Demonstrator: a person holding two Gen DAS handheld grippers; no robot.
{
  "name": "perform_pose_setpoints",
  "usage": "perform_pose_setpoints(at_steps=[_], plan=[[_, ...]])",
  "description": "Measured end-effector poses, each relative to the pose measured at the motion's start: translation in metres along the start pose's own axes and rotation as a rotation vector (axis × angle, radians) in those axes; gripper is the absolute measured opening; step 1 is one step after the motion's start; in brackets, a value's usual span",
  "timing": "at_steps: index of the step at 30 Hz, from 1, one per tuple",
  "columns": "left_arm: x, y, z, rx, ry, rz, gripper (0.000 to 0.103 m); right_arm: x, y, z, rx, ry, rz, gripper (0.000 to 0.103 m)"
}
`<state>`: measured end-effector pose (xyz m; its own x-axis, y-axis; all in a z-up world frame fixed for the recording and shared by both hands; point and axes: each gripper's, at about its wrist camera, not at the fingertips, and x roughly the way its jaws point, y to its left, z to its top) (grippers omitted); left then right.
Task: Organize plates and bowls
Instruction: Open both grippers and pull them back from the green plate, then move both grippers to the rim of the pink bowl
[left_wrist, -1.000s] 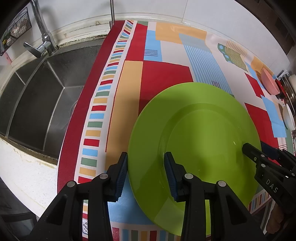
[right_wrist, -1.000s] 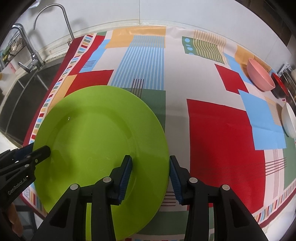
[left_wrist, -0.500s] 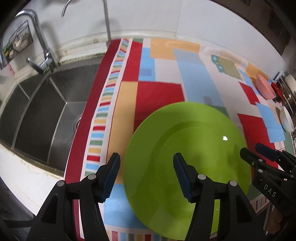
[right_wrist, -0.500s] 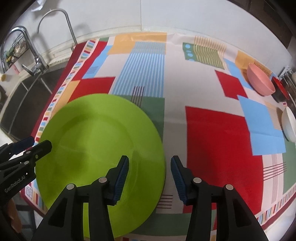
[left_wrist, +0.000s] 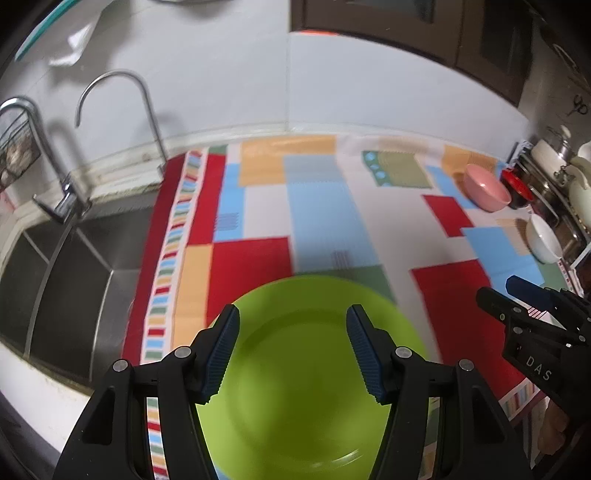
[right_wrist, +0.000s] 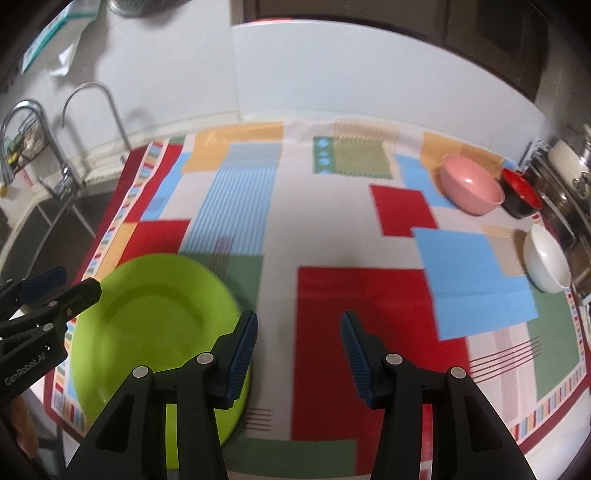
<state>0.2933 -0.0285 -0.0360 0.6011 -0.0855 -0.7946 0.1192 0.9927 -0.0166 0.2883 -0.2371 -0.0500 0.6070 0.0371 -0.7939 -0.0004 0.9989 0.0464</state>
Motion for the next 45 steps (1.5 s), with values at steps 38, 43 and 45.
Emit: perform_pose_setpoints(at_steps=[38,43,45], plan=[[0.036,-0.212,0.149,0.248,-0.203,-0.180,0.062,-0.016,-0.222,0.079,0.236,-0.216,-0.168,0.048],[0.058,-0.233,0.165,0.276,-0.187,-0.200,0.061,-0.005,-0.244,0.088,0.265,-0.222,-0.173,0.048],[0.069,-0.242,0.170,0.291,-0.177,-0.207,0.061,0.003,-0.255,0.092,0.282,-0.217,-0.171,0.048]])
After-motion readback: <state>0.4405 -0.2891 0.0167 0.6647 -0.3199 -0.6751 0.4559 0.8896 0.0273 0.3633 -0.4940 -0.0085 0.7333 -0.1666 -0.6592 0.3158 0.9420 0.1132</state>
